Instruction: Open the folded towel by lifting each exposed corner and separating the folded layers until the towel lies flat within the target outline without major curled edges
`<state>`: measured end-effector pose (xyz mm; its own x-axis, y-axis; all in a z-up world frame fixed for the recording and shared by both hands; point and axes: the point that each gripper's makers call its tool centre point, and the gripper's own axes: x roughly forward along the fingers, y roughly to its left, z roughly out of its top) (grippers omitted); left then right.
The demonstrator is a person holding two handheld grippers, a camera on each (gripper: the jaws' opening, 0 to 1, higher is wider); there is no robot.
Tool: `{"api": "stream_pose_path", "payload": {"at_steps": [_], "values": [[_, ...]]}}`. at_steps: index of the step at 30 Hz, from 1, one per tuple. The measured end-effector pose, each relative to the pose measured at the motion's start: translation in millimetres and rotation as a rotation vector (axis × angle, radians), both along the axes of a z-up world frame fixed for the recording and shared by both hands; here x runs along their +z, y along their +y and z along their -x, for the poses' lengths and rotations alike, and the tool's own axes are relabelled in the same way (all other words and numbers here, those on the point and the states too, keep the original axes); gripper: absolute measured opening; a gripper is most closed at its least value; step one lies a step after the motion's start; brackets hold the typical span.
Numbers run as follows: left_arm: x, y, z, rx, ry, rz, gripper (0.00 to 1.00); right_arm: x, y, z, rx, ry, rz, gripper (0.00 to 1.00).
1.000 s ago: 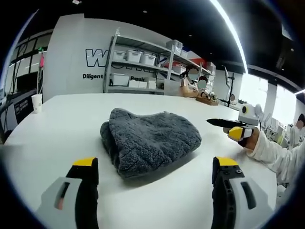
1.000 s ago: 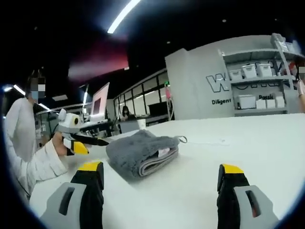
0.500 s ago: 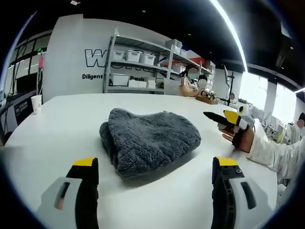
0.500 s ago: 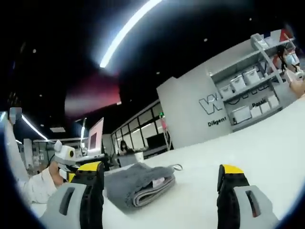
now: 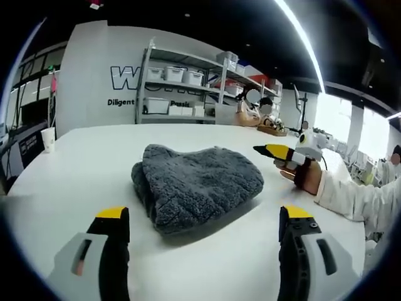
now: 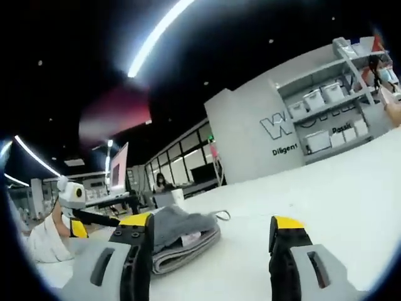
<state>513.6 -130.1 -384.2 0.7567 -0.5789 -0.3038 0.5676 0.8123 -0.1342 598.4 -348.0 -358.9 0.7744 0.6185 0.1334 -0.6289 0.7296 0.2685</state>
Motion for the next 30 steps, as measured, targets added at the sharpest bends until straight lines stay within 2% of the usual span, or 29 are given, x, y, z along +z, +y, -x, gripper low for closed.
{"api": "stream_pose_path", "payload": {"at_steps": [9,11,12,22,30], "values": [[-1.3,3,-2.0,0.009,0.005,-0.005,0.98,-4.5,10,-24,-0.009,0.01,0.036,0.57],[-1.7,3,-2.1,0.009,0.005,-0.009,0.98,-8.6,18,-24,0.025,0.026,0.055,0.48],[-1.9,3,-2.1,0.01,0.005,-0.01,0.98,-10.1,23,-23,0.059,0.05,0.04,0.46],[-2.2,4,-1.2,0.013,0.005,-0.013,0.98,-16.8,32,-43,0.06,0.092,0.045,0.4],[-3.5,4,-1.3,0.016,0.009,-0.016,0.98,-22.4,41,-51,0.081,0.159,0.003,0.35]]}}
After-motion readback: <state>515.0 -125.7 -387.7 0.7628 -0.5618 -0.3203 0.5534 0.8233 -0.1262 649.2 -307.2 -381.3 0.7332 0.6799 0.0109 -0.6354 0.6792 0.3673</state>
